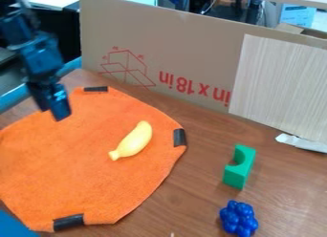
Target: Fold the cloth from bottom left to top right
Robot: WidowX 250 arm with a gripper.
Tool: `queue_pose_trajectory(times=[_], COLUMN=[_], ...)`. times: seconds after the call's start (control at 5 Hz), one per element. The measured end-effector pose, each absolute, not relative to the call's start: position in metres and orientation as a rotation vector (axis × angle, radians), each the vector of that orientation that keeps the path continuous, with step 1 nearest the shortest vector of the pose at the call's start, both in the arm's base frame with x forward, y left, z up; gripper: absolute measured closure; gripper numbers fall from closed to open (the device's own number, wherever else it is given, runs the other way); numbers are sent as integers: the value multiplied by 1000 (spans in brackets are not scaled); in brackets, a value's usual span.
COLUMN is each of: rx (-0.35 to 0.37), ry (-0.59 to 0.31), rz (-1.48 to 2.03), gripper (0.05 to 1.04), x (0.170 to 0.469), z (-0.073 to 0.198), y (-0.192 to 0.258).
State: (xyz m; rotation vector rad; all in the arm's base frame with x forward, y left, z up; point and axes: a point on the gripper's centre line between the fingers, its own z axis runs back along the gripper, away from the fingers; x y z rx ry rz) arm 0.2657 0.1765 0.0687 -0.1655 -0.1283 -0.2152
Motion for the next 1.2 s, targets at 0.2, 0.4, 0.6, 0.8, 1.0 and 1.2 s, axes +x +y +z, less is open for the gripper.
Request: queue_pose_trajectory(times=[0.2,0.4,0.6,0.8,1.0,1.2], rx=[-119,-38,24,128,170,160], ry=[-140,-123,-126,-84,-109,-138], rz=[-121,-122,-91,-40,-11,43], gripper=[84,84,83,84,83,83], x=[243,233,221,210,210,203], z=[52,40,34,26,27,25], y=[200,213,229,240,250,258])
